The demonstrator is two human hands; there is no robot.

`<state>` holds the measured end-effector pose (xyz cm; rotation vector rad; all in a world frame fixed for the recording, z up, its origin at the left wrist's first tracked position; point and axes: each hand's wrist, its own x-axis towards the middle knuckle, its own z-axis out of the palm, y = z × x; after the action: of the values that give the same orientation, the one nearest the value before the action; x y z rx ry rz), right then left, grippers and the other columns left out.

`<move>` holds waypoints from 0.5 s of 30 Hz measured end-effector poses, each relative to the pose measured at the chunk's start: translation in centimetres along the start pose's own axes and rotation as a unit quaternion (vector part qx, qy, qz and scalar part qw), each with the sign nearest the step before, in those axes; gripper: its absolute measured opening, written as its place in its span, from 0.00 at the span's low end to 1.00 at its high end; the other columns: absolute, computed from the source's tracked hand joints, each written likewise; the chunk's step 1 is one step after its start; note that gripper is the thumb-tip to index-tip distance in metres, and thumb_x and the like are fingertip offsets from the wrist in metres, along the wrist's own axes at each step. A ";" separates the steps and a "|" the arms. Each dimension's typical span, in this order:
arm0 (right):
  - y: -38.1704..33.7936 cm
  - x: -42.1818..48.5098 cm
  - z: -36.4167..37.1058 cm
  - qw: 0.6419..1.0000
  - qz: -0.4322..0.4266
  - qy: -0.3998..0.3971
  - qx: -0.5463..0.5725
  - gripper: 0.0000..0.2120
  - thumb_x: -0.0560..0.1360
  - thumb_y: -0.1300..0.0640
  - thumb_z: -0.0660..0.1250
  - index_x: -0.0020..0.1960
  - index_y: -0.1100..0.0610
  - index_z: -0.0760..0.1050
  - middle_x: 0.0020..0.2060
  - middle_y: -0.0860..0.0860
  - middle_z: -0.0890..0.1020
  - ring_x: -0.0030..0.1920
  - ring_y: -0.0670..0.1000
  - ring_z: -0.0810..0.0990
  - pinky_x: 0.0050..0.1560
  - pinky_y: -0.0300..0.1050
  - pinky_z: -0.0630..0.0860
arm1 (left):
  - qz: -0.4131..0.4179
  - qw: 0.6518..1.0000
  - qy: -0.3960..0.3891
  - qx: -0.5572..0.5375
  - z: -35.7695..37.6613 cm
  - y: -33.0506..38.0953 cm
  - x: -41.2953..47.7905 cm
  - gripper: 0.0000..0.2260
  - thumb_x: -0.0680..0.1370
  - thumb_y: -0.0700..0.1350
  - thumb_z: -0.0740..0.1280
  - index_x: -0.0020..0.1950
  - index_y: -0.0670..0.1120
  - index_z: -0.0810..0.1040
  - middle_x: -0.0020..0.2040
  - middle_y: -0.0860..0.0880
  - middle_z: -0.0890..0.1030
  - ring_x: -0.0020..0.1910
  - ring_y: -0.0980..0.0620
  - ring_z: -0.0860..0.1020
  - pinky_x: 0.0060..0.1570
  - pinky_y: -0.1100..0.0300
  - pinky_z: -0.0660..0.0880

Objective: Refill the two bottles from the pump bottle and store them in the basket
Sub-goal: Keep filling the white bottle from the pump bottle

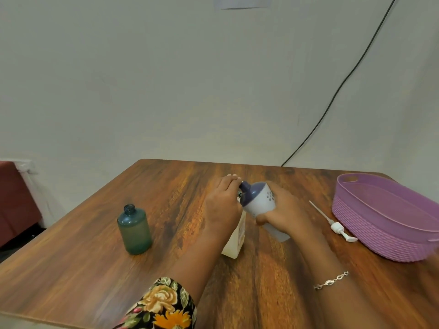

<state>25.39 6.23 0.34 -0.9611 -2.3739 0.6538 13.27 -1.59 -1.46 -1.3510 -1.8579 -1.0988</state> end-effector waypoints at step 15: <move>-0.5 0.0 -0.4 1.000 0.011 -0.009 -0.005 0.34 0.60 0.57 0.76 0.63 0.51 0.67 0.51 0.50 0.74 0.49 0.50 0.72 0.45 0.44 0.70 | 0.019 1.000 0.007 -0.003 -0.1 -0.1 0.1 0.17 0.60 0.27 0.75 0.47 0.37 0.82 0.45 0.43 0.83 0.45 0.46 0.81 0.42 0.60 0.78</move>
<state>25.38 5.99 0.90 -0.9916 -2.3865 0.6623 13.17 -1.65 -1.32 -1.3732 -1.8121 -1.0921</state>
